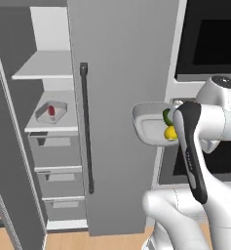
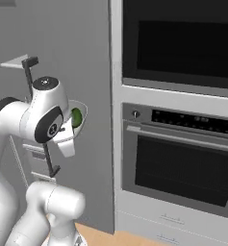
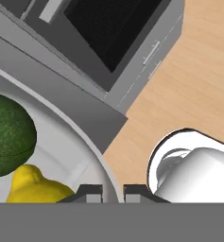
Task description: Take the meat container that has the steak and place it on the second highest rack of the freezer. Then take the vegetable container that has the avocado and lemon and place it on the highest rack of the freezer.
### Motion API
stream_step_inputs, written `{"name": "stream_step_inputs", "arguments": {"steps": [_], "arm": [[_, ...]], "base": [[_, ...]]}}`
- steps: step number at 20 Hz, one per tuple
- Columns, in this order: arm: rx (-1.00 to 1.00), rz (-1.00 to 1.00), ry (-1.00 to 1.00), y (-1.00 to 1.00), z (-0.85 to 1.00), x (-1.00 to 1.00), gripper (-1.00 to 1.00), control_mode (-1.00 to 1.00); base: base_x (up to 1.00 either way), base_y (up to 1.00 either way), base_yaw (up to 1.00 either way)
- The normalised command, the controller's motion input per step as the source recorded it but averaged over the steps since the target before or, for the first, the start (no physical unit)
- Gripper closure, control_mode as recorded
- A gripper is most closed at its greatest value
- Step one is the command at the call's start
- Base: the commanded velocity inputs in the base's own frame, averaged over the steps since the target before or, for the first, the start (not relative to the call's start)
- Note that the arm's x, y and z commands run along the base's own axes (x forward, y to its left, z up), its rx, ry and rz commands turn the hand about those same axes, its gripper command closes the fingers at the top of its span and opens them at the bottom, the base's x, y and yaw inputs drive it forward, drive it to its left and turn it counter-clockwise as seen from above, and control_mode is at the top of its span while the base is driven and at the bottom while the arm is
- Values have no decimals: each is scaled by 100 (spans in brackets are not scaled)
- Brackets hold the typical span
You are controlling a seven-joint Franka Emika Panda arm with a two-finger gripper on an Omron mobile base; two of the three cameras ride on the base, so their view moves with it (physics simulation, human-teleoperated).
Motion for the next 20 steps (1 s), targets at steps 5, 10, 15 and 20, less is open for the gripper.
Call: {"name": "stream_step_inputs", "arguments": {"steps": [5, 10, 15, 20], "arm": [[0, 0, 0, 0, 0, 0, 100, 100], [0, 0, 0, 0, 0, 0, 100, 100], [0, 0, 0, 0, 0, 0, 100, 100], [0, 0, 0, 0, 0, 0, 100, 100]], "base": [[0, 100, -8], [0, 76, -3], [4, 83, -4], [29, 23, -16]]}}
